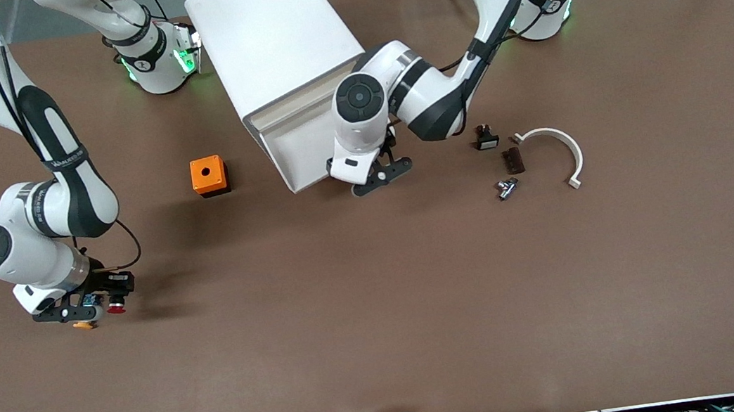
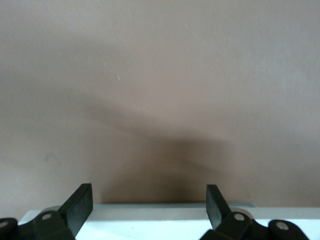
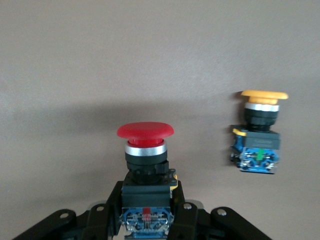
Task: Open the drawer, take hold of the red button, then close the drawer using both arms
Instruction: 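Push the drawer shut with the left gripper while the right gripper carries the button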
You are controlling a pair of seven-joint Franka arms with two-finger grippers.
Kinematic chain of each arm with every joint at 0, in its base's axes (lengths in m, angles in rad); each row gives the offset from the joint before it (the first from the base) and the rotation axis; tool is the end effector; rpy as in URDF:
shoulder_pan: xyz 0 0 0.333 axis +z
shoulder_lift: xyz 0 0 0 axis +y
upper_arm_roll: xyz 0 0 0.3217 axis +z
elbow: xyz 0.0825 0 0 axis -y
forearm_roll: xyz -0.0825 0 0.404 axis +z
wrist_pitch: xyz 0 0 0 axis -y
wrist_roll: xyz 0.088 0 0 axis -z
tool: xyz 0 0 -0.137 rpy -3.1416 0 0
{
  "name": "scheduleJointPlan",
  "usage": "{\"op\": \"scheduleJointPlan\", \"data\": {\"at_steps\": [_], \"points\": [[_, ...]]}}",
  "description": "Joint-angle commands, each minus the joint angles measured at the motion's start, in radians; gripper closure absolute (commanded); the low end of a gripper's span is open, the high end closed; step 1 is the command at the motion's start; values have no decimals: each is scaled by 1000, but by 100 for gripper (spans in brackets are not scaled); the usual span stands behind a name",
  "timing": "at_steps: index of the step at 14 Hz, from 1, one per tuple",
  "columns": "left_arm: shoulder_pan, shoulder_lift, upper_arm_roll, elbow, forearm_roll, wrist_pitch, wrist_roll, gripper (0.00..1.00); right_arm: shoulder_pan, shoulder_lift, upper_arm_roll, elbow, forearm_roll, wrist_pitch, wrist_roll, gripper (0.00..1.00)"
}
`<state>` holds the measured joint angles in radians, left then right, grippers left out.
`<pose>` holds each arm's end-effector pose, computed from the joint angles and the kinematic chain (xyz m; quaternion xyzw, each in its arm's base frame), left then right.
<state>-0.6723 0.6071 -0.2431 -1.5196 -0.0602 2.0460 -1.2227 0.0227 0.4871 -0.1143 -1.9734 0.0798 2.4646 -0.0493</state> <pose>0.4497 -0.5568 0.2747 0.9775 0.1851 -0.0994 0.0177 0.6285 -0.0561 0.1820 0.9990 -0.0454 0.0041 0.0019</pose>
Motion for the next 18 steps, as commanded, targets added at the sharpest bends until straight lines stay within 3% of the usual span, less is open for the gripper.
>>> {"op": "scheduleJointPlan", "data": {"at_steps": [1,5,11,15,18], "points": [[-55,23,2,19,-49,2,-8,0,-17,21,25,2,46,13,-21,99],[-113,48,2,22,-87,3,-8,0,-18,33,25,7,46,19,-38,99],[-142,57,2,18,-141,3,-6,0,-21,67,24,37,46,28,-38,98],[-147,63,2,18,-253,3,-6,0,-21,71,24,41,48,27,-35,95],[-144,62,2,16,-253,3,-8,0,-21,79,24,48,58,28,-35,95]]}}
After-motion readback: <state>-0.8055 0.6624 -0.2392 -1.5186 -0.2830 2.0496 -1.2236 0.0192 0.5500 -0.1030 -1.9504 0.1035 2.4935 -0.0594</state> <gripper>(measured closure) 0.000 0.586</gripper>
